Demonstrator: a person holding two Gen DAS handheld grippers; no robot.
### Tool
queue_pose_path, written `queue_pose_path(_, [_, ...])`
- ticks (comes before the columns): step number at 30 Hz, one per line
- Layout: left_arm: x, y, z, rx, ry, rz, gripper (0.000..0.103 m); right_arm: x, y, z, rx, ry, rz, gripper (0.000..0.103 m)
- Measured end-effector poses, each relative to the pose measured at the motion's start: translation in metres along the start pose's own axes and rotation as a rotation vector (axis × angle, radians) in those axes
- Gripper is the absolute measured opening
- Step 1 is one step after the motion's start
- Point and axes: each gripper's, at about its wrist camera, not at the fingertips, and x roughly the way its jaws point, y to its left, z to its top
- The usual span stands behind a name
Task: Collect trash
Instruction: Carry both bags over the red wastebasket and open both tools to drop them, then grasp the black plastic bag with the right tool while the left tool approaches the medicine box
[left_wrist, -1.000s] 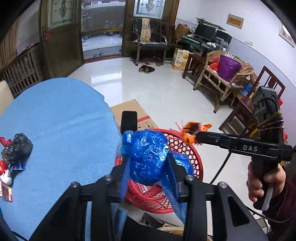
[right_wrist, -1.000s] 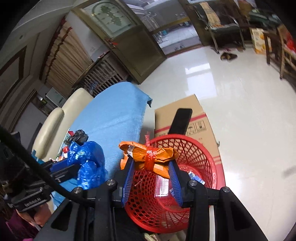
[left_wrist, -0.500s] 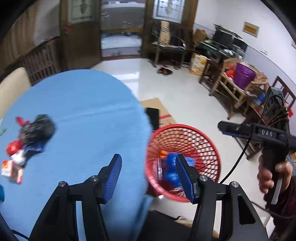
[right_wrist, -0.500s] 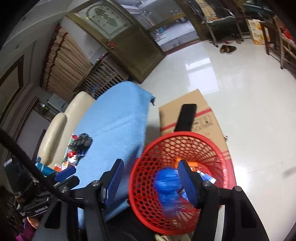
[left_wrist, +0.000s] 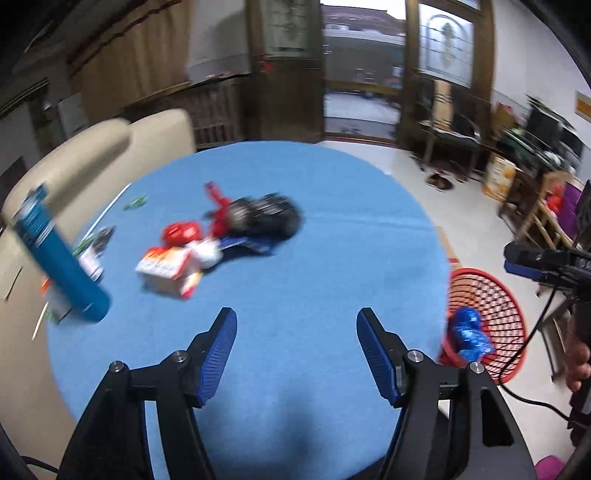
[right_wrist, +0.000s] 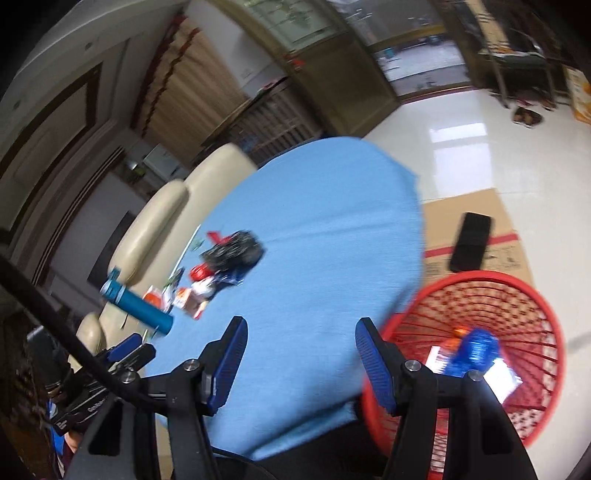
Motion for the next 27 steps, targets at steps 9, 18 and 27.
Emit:
queue_pose_path(9, [0.008, 0.082, -0.022, -0.17, 0.039, 0.083, 0.068, 0.056, 0.063, 0.002, -0.111, 0.091, 0.064, 0.065])
queue_pose_path(18, [0.038, 0.139, 0.0, -0.271, 0.074, 0.081, 0.068, 0.115, 0.103, 0.022, -0.176, 0.145, 0.086, 0.065])
queue_pose_path(27, [0.106, 0.183, 0.05, -0.477, 0.149, 0.073, 0.068, 0.159, 0.11, 0.04, -0.149, 0.181, 0.101, 0.065])
